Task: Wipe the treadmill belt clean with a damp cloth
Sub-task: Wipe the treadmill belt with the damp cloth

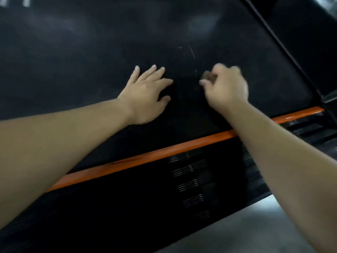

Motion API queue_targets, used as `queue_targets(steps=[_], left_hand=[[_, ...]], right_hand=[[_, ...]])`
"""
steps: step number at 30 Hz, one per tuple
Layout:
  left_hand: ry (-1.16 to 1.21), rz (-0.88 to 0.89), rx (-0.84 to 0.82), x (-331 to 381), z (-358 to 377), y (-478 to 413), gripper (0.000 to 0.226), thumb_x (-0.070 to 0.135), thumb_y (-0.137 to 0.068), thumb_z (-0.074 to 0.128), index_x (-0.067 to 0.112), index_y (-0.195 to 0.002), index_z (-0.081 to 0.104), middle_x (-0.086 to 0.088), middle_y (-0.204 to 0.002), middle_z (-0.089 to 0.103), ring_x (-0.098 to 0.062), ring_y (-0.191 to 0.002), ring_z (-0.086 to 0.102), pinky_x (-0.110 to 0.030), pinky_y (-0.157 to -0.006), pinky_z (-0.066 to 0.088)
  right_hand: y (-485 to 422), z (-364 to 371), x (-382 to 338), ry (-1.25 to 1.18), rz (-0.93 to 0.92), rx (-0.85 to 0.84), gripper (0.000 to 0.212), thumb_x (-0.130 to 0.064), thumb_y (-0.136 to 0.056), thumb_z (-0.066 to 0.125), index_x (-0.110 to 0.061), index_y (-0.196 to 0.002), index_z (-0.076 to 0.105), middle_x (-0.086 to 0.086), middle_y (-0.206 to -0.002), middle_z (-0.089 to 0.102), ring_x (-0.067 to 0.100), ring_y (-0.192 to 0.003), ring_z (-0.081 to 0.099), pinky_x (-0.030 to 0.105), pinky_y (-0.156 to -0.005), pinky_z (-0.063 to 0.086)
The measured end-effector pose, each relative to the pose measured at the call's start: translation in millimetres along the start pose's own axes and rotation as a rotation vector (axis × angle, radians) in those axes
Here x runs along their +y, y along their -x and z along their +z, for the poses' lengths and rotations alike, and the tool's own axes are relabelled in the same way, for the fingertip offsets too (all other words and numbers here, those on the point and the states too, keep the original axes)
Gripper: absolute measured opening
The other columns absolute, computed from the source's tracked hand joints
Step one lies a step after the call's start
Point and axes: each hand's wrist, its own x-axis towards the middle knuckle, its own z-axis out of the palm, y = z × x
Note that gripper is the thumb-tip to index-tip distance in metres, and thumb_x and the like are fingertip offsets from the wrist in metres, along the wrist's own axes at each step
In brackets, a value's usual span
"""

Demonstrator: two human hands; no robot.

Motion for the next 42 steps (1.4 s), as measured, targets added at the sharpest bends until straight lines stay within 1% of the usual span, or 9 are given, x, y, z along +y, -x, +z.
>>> queue_targets(steps=[3, 6, 11, 18, 24, 28, 30, 36, 42], left_hand=[[-0.100, -0.011, -0.019, -27.3, -15.4, 38.8, 0.062, 0.054, -0.098, 0.037, 0.033, -0.156, 0.032, -0.002, -0.170, 0.011, -0.020, -0.157, 0.000, -0.054, -0.125, -0.003], [-0.169, -0.087, -0.018, -60.7, -23.2, 91.2, 0.074, 0.070, -0.089, 0.016, 0.041, -0.157, 0.026, 0.002, -0.170, 0.009, -0.021, -0.157, -0.001, -0.057, -0.124, -0.001], [-0.221, -0.054, -0.021, -82.9, -18.5, 123.0, 0.074, 0.069, -0.094, 0.004, 0.038, -0.160, 0.016, 0.001, -0.170, 0.002, -0.019, -0.156, -0.009, -0.051, -0.126, -0.002], [-0.158, -0.025, 0.045, -87.1, -16.2, 126.4, 0.072, 0.064, -0.095, 0.010, 0.033, -0.160, 0.021, 0.001, -0.170, 0.004, -0.016, -0.156, -0.010, -0.048, -0.126, -0.006], [-0.124, -0.009, 0.073, -88.6, -15.3, 125.9, 0.069, 0.059, -0.097, 0.015, 0.030, -0.159, 0.026, -0.002, -0.170, 0.008, -0.020, -0.157, -0.005, -0.050, -0.125, -0.006], [-0.099, 0.001, 0.087, -89.9, -13.6, 126.3, 0.062, 0.054, -0.101, 0.026, 0.028, -0.158, 0.028, -0.003, -0.170, 0.010, -0.022, -0.157, -0.004, -0.050, -0.125, -0.006], [-0.088, 0.012, 0.106, -92.2, -13.6, 125.8, 0.060, 0.053, -0.102, 0.029, 0.027, -0.157, 0.030, -0.004, -0.170, 0.011, -0.023, -0.157, -0.002, -0.051, -0.125, -0.006], [-0.030, 0.046, 0.099, -99.3, -16.6, 125.1, 0.057, 0.048, -0.102, 0.038, 0.024, -0.154, 0.037, -0.005, -0.169, 0.016, -0.023, -0.157, 0.002, -0.046, -0.126, -0.004], [-0.067, 0.099, 0.050, -131.2, -40.8, 155.1, 0.059, 0.051, -0.102, 0.035, 0.028, -0.156, 0.033, -0.004, -0.169, 0.013, -0.018, -0.157, 0.002, -0.041, -0.127, -0.001]], right_hand=[[44.2, 8.7, -53.4, -0.097, -0.319, -0.174, 0.022, -0.050, -0.088, 0.065, -0.032, -0.087, 0.053, 0.002, -0.098, 0.053, 0.021, -0.082, 0.057, 0.030, -0.068, 0.042], [43.9, 8.3, -53.6, -0.023, -0.421, -0.184, 0.026, -0.053, -0.089, 0.063, -0.029, -0.092, 0.053, -0.005, -0.095, 0.043, 0.018, -0.080, 0.053, 0.032, -0.065, 0.041], [3.8, 13.8, -46.8, 0.058, 0.032, 0.081, 0.029, -0.047, -0.094, 0.061, -0.022, -0.110, 0.058, 0.004, -0.105, 0.045, 0.032, -0.096, 0.060, 0.033, -0.068, 0.039], [63.1, 21.4, -99.2, -0.037, -0.442, -0.156, 0.029, -0.048, -0.089, 0.067, -0.021, -0.100, 0.065, 0.001, -0.097, 0.051, 0.023, -0.089, 0.058, 0.036, -0.074, 0.050], [50.0, -6.2, -36.8, 0.188, 0.177, 0.039, 0.030, -0.047, -0.094, 0.059, -0.019, -0.104, 0.059, 0.018, -0.112, 0.055, 0.042, -0.096, 0.061, 0.036, -0.075, 0.042], [98.2, 11.9, -79.2, 0.051, -0.045, -0.086, 0.028, -0.049, -0.091, 0.063, -0.024, -0.086, 0.051, 0.003, -0.093, 0.048, 0.025, -0.075, 0.050, 0.031, -0.067, 0.036], [103.5, 10.3, -82.1, 0.047, -0.097, -0.123, 0.028, -0.047, -0.089, 0.067, -0.024, -0.084, 0.052, 0.004, -0.090, 0.051, 0.024, -0.077, 0.051, 0.031, -0.067, 0.036], [80.1, 6.1, -85.1, 0.234, 0.249, -0.007, 0.024, -0.044, -0.093, 0.059, -0.020, -0.093, 0.052, 0.015, -0.104, 0.064, 0.040, -0.101, 0.062, 0.037, -0.074, 0.043], [127.5, 26.7, -146.5, 0.134, -0.083, -0.118, 0.038, -0.051, -0.093, 0.057, -0.023, -0.076, 0.036, 0.001, -0.085, 0.051, 0.026, -0.073, 0.051, 0.033, -0.063, 0.037]])
